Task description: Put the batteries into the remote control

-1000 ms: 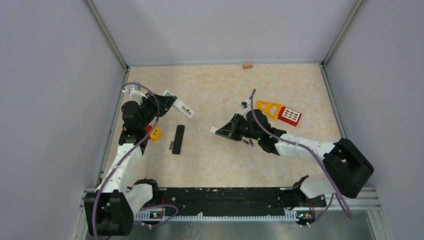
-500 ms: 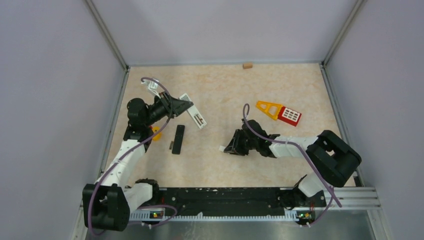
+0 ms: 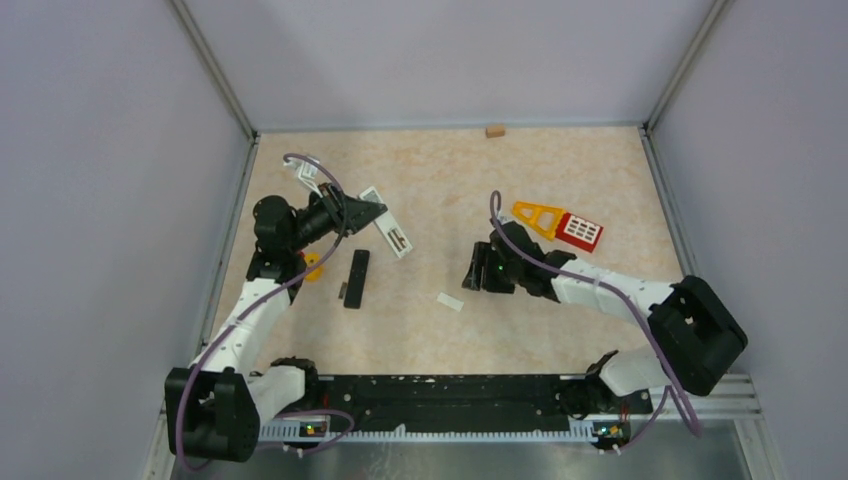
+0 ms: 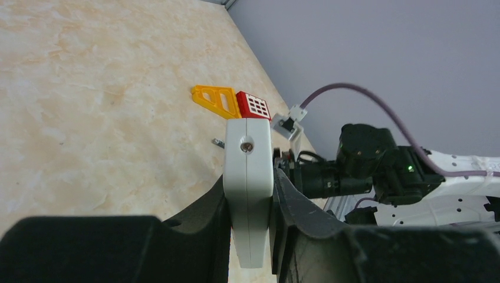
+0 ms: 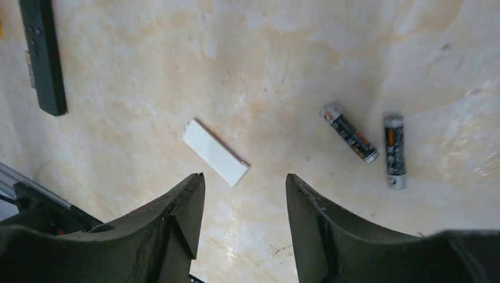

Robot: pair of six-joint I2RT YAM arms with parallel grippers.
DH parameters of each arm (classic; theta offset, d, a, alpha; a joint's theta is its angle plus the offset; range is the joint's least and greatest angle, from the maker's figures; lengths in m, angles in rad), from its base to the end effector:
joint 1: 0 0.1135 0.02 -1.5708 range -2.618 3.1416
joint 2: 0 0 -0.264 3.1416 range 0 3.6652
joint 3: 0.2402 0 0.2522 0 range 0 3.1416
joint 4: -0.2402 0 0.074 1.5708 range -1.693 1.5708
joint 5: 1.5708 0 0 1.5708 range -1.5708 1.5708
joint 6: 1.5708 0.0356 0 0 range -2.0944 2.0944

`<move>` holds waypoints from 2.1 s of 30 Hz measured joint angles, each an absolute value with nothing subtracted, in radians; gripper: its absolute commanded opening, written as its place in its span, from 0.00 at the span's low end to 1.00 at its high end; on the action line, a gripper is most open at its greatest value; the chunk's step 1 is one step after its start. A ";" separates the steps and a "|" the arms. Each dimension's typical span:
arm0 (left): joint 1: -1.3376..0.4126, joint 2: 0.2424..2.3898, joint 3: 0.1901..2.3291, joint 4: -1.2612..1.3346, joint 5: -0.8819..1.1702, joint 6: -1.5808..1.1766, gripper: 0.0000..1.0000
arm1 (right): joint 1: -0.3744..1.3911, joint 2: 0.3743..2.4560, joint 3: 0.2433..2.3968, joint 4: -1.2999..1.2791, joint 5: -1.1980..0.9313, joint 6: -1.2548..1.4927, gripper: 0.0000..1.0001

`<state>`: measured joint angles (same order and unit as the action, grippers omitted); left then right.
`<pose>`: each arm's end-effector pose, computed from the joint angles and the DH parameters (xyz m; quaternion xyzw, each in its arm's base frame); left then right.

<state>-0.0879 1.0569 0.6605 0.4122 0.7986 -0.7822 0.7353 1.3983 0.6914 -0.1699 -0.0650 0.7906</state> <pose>0.2350 -0.0463 0.3057 0.0407 0.7020 -0.5241 0.4805 0.1987 0.1828 0.1759 0.0149 0.9398 0.2570 0.2246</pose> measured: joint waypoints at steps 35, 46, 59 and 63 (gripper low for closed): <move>-0.088 0.972 0.660 0.557 1.024 -0.737 0.00 | 0.689 1.592 0.931 -0.361 0.018 -0.054 0.37; -0.088 0.957 0.660 0.553 1.011 -0.737 0.00 | 0.689 1.654 0.932 -0.364 0.014 -0.044 0.28; -0.088 0.957 0.660 0.518 0.963 -0.729 0.00 | 0.689 1.653 0.944 -0.366 0.041 -0.003 0.07; -0.088 0.975 0.661 0.521 0.918 -0.746 0.00 | 0.689 1.570 0.942 -0.352 0.044 0.066 0.05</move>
